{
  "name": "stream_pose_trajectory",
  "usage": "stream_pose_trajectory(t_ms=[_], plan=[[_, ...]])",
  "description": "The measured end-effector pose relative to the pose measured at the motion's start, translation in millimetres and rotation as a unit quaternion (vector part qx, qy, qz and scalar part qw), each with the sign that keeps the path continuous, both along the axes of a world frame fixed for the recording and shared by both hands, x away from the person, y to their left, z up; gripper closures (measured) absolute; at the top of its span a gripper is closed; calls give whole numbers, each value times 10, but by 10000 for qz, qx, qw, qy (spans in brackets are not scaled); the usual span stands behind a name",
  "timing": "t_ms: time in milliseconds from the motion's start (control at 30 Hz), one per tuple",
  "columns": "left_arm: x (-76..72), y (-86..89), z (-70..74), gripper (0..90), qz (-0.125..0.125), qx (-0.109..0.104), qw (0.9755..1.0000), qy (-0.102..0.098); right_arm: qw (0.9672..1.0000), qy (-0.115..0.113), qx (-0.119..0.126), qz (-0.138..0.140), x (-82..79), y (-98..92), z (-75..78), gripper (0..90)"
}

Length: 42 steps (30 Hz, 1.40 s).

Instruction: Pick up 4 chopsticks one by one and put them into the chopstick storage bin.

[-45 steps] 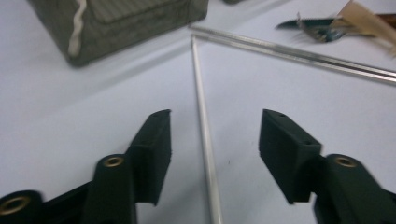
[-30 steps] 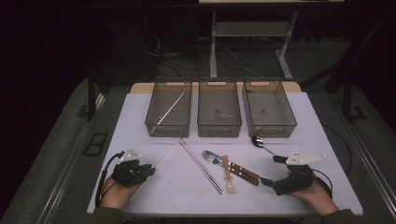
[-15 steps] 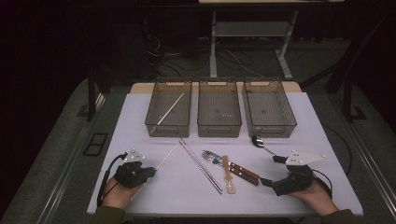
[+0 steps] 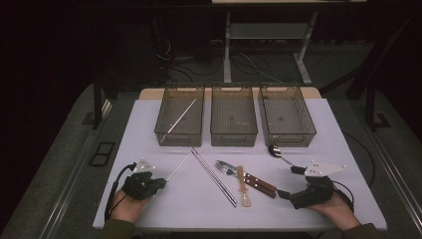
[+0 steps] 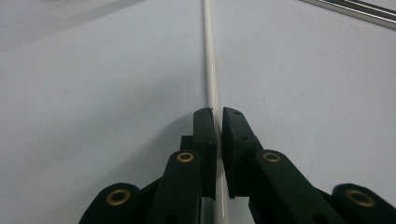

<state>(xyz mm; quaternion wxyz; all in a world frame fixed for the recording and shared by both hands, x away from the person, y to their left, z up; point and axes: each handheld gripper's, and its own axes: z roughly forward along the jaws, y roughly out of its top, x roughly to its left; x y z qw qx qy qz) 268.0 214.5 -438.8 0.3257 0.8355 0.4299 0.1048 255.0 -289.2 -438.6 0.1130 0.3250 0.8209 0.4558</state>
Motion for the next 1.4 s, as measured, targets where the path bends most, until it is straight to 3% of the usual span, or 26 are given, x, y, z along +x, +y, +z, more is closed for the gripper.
stream_pose_trajectory(t_ms=[467,800,1100,1400], plan=[[-6,25,80,843,50,-93,9998,-147,10000,-4,12,-3,0,-1,-1,25],[-41,31,216,843,43,-383,9984,-403,10000,2,11,-4,0,-2,-1,25],[-37,58,377,842,70,-680,9953,-693,10000,0,6,-6,5,-1,-7,25],[23,71,591,846,97,-983,9898,-1030,10000,22,0,-21,11,-1,-11,25]])
